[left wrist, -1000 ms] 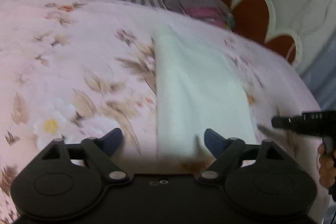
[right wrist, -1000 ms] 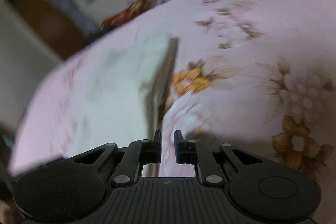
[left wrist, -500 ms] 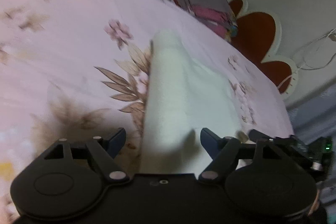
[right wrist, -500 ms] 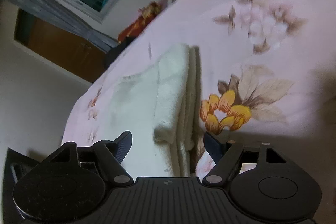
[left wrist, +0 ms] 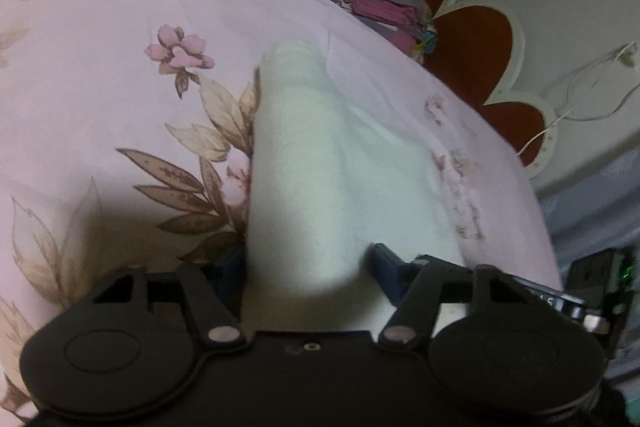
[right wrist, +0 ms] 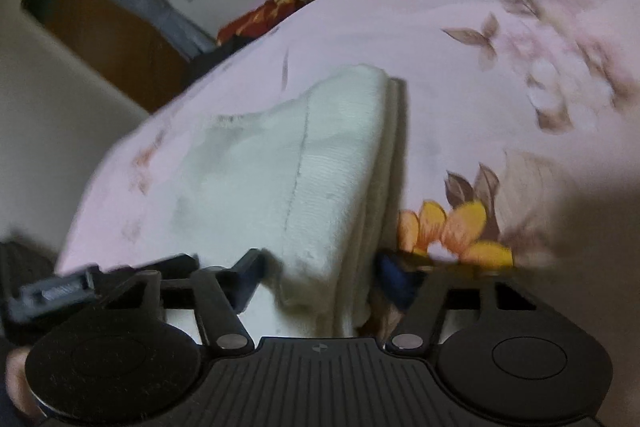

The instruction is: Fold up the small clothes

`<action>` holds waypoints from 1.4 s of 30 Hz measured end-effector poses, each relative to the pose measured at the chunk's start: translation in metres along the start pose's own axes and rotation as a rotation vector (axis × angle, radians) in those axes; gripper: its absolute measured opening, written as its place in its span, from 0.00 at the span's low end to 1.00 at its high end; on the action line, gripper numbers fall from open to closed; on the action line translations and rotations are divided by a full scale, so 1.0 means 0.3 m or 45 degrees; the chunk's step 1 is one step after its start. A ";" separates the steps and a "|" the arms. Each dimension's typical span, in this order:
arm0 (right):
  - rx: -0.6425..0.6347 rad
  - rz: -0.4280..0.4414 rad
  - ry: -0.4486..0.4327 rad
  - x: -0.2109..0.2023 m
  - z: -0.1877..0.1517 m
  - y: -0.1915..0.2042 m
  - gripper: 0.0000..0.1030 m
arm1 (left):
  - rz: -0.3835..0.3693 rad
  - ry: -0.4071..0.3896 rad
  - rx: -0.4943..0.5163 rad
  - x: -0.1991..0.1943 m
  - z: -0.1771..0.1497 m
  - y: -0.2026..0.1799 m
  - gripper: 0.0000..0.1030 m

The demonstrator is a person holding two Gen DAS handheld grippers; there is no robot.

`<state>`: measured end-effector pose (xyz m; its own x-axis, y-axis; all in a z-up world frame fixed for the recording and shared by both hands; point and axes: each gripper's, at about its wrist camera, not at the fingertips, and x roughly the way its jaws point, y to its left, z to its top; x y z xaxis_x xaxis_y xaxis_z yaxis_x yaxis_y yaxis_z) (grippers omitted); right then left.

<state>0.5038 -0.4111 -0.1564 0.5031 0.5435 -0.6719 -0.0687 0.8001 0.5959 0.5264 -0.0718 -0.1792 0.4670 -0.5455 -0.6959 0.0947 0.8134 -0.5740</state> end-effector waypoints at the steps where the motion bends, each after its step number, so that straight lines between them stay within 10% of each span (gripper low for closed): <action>1: -0.024 -0.010 0.008 0.008 0.003 0.012 0.47 | 0.020 -0.001 0.015 0.002 0.003 -0.006 0.49; 21: -0.261 -0.124 -0.112 -0.061 -0.038 0.358 0.31 | 0.148 -0.097 0.355 -0.233 0.047 -0.108 0.35; 42: -0.347 0.017 0.044 0.420 -0.241 0.912 0.31 | 0.271 -0.003 0.275 -0.591 0.094 0.492 0.42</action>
<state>0.4861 -0.1054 -0.1097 0.4714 0.5588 -0.6822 -0.3068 0.8292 0.4672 0.4823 0.1507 -0.1283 0.4986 -0.3581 -0.7894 0.1793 0.9336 -0.3103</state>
